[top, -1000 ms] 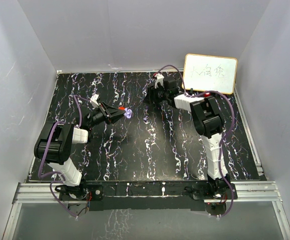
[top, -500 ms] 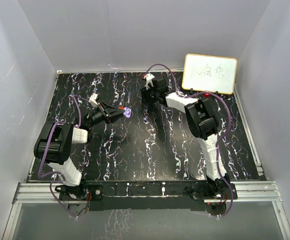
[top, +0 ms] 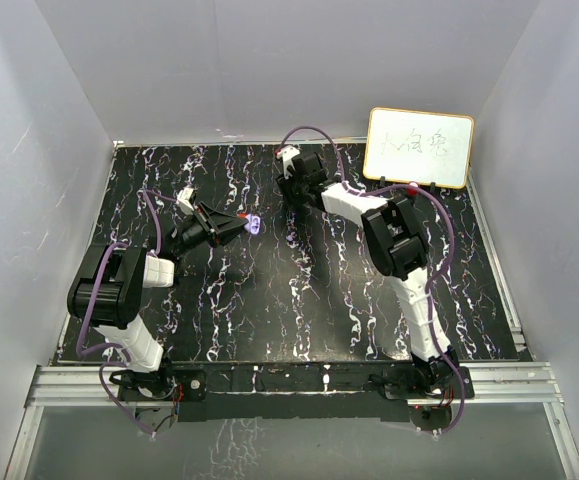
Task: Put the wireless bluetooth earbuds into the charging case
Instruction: Pick up the earbud from the center of the board.
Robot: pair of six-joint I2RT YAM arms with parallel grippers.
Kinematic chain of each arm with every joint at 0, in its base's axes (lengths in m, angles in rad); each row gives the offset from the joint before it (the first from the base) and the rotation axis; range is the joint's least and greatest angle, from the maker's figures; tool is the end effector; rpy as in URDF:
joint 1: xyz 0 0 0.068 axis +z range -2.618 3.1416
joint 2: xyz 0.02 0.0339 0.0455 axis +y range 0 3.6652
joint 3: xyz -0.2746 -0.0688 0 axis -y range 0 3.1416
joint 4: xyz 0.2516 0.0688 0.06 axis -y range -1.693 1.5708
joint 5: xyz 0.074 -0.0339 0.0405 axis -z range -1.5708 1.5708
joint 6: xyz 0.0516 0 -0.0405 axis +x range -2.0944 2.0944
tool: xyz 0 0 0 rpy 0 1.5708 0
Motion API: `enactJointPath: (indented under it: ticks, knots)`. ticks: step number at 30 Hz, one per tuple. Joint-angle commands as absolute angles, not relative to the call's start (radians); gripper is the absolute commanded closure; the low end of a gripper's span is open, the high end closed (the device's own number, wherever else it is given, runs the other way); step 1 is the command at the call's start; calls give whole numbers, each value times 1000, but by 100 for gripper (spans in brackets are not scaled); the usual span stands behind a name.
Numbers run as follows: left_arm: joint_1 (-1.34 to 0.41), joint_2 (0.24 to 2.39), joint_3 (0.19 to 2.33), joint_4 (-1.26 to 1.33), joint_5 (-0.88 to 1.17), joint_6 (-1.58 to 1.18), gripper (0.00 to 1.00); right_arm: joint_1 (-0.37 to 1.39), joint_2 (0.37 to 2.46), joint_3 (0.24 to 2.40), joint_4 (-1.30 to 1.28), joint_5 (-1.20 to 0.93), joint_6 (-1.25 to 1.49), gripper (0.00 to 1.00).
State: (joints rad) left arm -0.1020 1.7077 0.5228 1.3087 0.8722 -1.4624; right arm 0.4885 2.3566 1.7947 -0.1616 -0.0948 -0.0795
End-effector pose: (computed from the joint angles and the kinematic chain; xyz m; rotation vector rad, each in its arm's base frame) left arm 0.3085 -0.0713 0.1883 -0.3511 1.7804 -1.8113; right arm 0.4861 0.2639 0.1413 -0.6949 2.2043 0.3189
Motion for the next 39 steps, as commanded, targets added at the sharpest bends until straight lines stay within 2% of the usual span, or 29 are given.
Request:
enactJointPath:
  ticks: [1,8,22,27,31,39]
  knots:
    - [-94,1696,514,1370,886,-1462,100,504,2382,1847,-197,-14,-118,67]
    - [-92,1702,509,1382,887,-1468,100,518,2385,1852,-212,36,-140,72]
    - [-87,1697,505,1390,888,-1474,100,531,2388,1864,-244,97,-164,72]
    - [-86,1698,503,1390,889,-1473,100,531,2391,1867,-250,92,-165,78]
    - [-84,1699,503,1391,888,-1474,100,531,2392,1867,-251,95,-166,88]
    - [-79,1709,503,1401,890,-1478,100,527,2292,1766,-136,51,-143,93]
